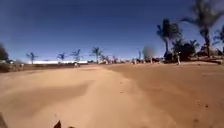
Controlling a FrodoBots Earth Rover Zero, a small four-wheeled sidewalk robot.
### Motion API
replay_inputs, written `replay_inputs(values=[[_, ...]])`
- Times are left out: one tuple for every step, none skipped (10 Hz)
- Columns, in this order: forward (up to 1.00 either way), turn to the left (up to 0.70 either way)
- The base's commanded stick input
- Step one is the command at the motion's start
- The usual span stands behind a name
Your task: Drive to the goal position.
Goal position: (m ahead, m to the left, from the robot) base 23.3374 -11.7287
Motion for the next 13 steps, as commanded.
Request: replay_inputs(values=[[0.70, 0.00], [0.70, 0.00], [0.70, 0.00], [0.70, 0.00], [0.70, 0.00], [0.70, 0.00], [0.70, 0.00], [0.70, 0.00], [0.70, 0.00], [0.70, 0.00], [0.70, 0.00], [0.70, 0.00], [0.70, 0.00]])
